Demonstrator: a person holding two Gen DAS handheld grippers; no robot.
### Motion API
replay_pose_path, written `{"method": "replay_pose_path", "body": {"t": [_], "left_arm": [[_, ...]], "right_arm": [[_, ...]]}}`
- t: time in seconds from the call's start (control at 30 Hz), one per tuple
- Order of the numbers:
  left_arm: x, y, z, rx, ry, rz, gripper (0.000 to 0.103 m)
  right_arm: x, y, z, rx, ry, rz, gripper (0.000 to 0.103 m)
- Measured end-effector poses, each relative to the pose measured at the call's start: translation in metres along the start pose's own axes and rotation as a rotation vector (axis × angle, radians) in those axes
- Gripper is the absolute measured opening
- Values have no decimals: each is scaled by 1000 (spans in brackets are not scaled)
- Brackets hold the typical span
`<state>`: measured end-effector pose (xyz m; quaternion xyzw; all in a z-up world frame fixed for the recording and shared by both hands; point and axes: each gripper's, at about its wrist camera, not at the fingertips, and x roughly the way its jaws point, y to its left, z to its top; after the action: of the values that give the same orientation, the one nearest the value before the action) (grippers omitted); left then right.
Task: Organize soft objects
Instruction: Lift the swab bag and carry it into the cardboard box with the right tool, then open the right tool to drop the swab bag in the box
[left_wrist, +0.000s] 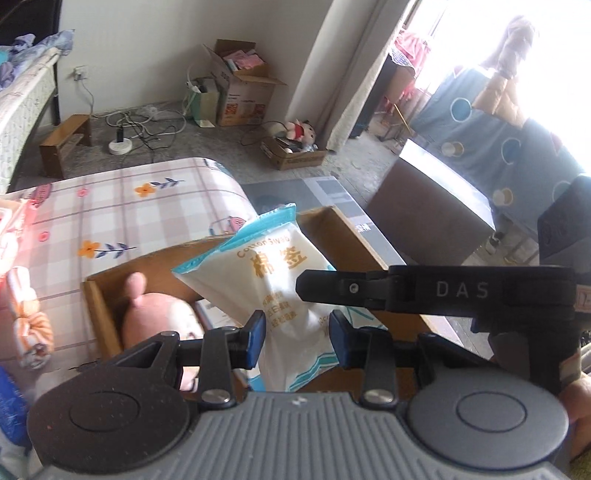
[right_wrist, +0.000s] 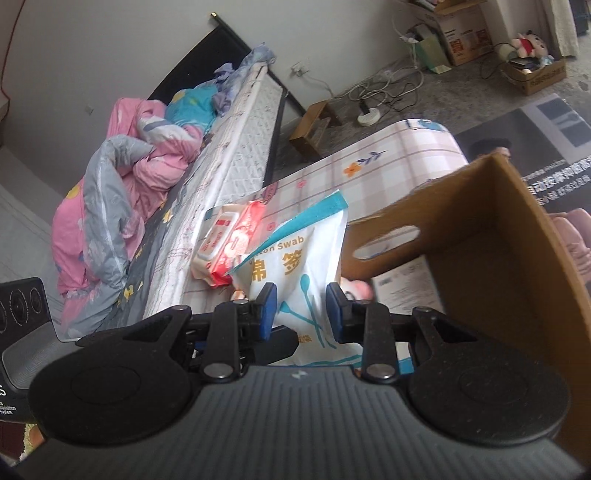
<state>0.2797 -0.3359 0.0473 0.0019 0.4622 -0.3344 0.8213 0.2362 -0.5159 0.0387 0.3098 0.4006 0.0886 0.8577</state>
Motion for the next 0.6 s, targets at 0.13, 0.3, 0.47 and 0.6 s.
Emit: {"method": "replay_pose_path", "body": {"t": [0.13, 0.3, 0.47, 0.6], "left_arm": [[52, -17, -2, 35, 63, 28, 44], [89, -10, -9, 21, 146, 110, 48], [69, 2, -10, 12, 125, 135, 48], [28, 12, -4, 28, 69, 183, 49]], "right_arm": [[-7, -48, 0, 33, -33, -71, 30], [-2, -85, -5, 29, -44, -151, 30], [-4, -86, -8, 25, -51, -144, 30], [-10, -71, -9, 16, -41, -144, 30]]}}
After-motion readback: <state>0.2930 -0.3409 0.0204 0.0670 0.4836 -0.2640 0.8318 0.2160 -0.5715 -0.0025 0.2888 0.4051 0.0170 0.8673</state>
